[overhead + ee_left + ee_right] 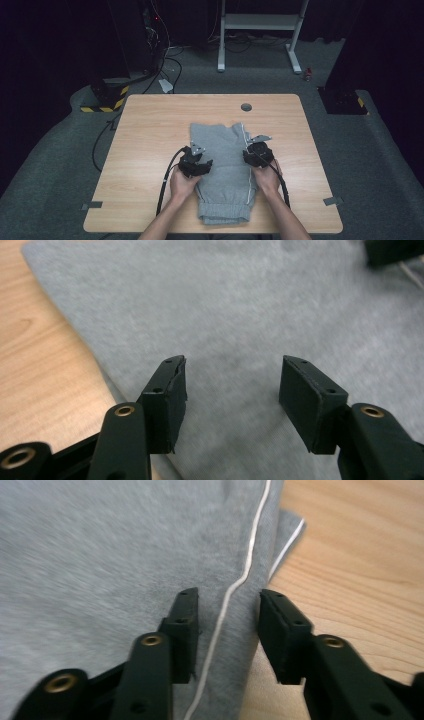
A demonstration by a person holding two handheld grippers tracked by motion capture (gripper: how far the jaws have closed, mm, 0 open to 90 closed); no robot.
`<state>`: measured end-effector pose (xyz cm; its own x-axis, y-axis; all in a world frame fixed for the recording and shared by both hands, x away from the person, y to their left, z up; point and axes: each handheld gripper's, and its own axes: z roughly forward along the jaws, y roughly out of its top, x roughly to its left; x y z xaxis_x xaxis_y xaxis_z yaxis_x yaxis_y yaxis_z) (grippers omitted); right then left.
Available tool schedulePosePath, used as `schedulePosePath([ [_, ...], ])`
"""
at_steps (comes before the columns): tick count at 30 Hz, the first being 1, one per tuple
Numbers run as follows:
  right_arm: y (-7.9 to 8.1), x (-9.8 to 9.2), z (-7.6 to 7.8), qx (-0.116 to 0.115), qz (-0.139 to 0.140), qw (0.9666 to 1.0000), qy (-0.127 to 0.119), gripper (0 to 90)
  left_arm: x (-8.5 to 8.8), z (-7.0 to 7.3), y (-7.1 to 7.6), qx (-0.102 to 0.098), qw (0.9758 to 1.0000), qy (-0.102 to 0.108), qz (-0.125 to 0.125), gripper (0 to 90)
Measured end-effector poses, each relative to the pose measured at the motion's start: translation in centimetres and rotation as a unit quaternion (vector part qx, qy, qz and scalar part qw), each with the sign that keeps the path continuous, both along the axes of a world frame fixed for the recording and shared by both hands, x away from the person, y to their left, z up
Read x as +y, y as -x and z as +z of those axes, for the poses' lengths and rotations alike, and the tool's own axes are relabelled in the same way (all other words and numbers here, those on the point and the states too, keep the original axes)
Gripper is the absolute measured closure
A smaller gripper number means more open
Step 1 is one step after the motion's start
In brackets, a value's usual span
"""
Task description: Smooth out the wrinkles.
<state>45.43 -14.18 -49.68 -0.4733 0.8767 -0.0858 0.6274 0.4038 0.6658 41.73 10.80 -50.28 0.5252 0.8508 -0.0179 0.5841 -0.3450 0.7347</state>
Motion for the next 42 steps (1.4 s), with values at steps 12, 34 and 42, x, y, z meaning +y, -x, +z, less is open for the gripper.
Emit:
schedulePosePath([
  [12,0.0,-2.5,-0.5,0.016,-0.018,0.9996,-0.012,74.7,0.6,-0.4,-1.3,0.016,0.9992,-0.031,0.018,44.2],
  [34,1.8,-4.6,-1.6,0.04,-0.018,0.9961,-0.077,40.0,1.5,-1.1,0.2,0.037,0.9989,-0.027,0.009,39.2],
  [42,1.5,-4.2,-1.0,0.04,-0.008,0.9952,-0.088,41.5,2.4,-0.7,-0.1,0.054,0.9983,0.014,0.017,37.9],
])
